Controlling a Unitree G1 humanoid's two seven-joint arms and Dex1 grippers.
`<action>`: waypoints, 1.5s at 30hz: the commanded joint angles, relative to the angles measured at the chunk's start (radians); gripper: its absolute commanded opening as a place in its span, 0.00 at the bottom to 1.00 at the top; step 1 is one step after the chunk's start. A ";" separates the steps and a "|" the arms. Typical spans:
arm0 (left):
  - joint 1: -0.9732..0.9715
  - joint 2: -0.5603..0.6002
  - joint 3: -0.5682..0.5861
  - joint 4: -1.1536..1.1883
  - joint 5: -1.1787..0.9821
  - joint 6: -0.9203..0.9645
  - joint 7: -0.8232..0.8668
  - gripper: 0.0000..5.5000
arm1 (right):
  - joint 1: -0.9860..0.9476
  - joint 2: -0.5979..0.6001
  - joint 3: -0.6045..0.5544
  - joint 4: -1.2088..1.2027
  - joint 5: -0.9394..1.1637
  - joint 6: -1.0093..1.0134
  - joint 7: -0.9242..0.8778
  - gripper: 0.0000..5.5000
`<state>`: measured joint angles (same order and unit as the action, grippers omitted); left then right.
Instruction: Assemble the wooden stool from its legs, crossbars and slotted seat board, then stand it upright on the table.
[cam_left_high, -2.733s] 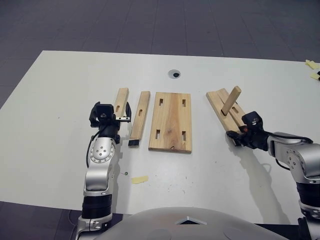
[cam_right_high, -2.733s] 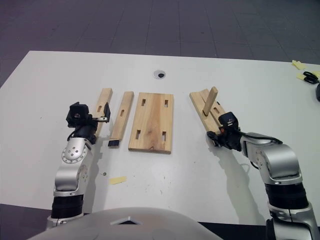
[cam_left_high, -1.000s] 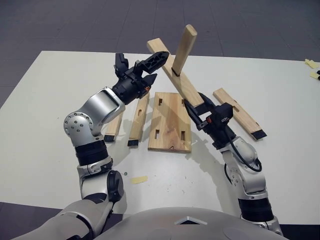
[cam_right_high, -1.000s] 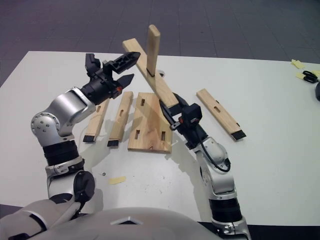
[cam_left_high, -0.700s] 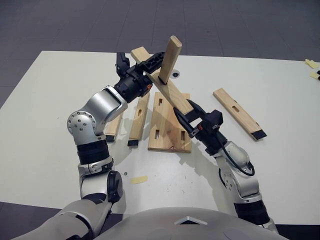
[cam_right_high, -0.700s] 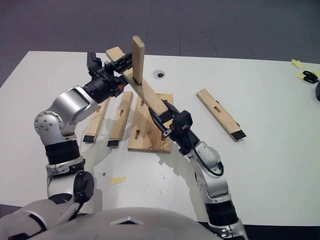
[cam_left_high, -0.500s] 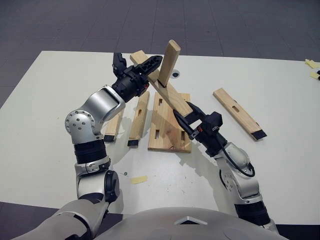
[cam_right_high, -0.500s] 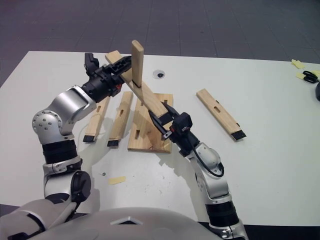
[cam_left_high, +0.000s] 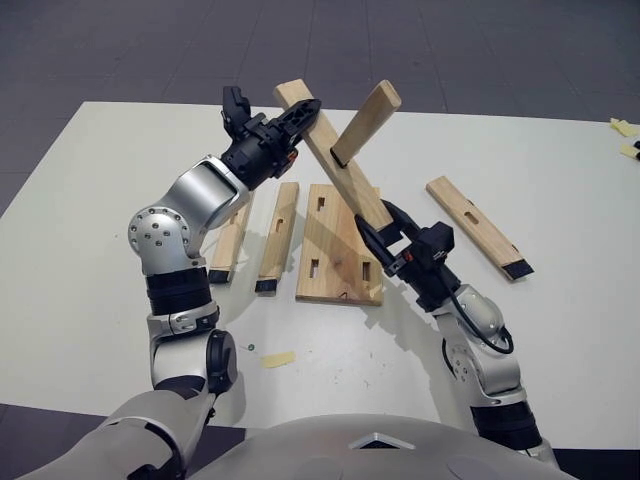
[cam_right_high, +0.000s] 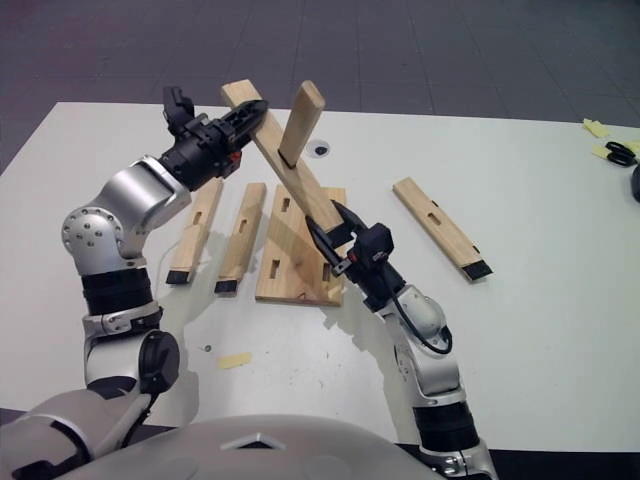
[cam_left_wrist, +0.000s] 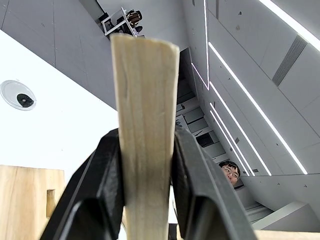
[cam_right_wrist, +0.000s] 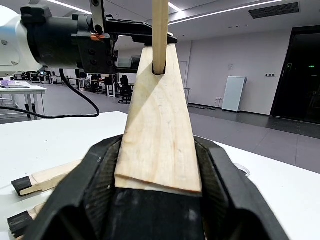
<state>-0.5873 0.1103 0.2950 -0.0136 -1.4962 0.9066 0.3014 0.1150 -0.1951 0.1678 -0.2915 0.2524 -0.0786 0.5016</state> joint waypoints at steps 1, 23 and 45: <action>-0.025 -0.008 -0.002 -0.041 -0.035 -0.013 0.020 0.20 | -0.006 -0.019 0.000 0.008 -0.020 0.018 -0.001 0.37; 0.136 0.470 0.133 -0.315 0.200 -0.039 -0.436 0.19 | 0.186 -0.275 -0.063 -0.004 -0.192 0.242 0.026 0.98; 0.436 0.281 -0.010 -0.415 0.603 -0.272 -0.484 0.19 | 0.138 -0.134 -0.006 0.043 -0.161 0.203 -0.008 0.98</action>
<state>-0.1898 0.4309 0.2867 -0.4096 -0.9318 0.6757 -0.2100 0.2480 -0.3270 0.1730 -0.2264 0.0806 0.1181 0.4973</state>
